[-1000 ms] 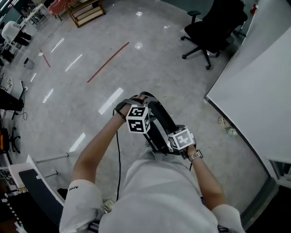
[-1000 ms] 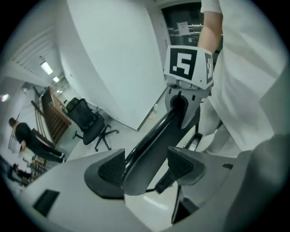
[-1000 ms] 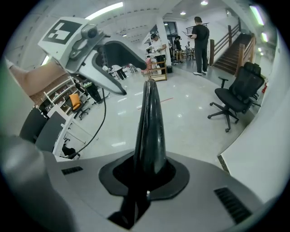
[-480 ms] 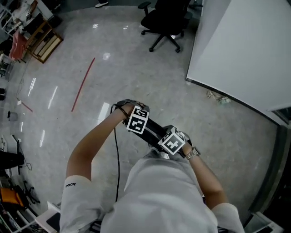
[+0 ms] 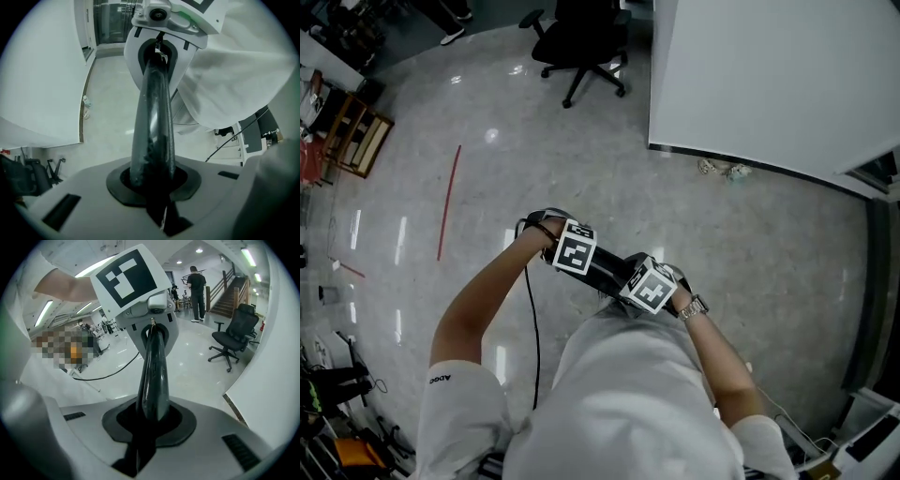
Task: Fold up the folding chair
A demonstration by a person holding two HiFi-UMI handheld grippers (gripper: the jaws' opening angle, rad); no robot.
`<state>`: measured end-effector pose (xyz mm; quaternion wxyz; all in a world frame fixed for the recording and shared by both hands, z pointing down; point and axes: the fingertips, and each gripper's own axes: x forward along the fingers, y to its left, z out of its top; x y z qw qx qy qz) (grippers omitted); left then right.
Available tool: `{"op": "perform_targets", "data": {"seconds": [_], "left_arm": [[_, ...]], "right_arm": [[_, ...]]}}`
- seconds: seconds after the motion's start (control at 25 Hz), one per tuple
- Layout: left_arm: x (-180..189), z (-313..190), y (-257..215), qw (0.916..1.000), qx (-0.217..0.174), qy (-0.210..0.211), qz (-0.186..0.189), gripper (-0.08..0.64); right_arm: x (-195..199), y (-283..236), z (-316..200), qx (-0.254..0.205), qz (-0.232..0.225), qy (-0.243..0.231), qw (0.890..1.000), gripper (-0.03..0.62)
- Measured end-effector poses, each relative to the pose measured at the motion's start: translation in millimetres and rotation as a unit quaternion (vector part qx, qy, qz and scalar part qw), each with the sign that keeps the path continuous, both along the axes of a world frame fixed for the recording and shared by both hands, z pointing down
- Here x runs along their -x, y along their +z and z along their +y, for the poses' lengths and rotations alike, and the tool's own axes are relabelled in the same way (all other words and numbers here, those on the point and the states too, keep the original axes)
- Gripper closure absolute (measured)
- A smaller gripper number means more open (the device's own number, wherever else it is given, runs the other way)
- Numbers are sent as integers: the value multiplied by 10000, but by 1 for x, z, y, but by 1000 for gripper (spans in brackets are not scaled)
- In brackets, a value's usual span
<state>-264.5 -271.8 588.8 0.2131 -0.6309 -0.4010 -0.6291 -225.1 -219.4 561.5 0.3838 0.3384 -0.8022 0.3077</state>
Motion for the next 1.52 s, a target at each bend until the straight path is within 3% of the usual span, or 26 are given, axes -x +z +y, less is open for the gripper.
{"op": "perform_targets", "data": {"seconds": [0.4,0.72,0.84,1.08,1.52], "left_arm": [[-78,87,-16,9974,-387,438,-428,489],[-153,138,-14,9890,-598,1210,-600,489],[-185,154,-12,9835,-637,1545,-694,491],[-241,204,-14,9740,-675,2110,-474,491],[-346,234,-19,9578,-565,2811,-188,491]], "right_arm": [[-76,-3,92,-235,-538,581,9966,534],[-144,4,148,-514,-639,1302,9881,535],[-175,9,166,-385,-780,1686,9818,534],[-227,8,218,-530,-599,2098,9745,535],[-317,-4,252,-402,-190,3000,9529,537]]}}
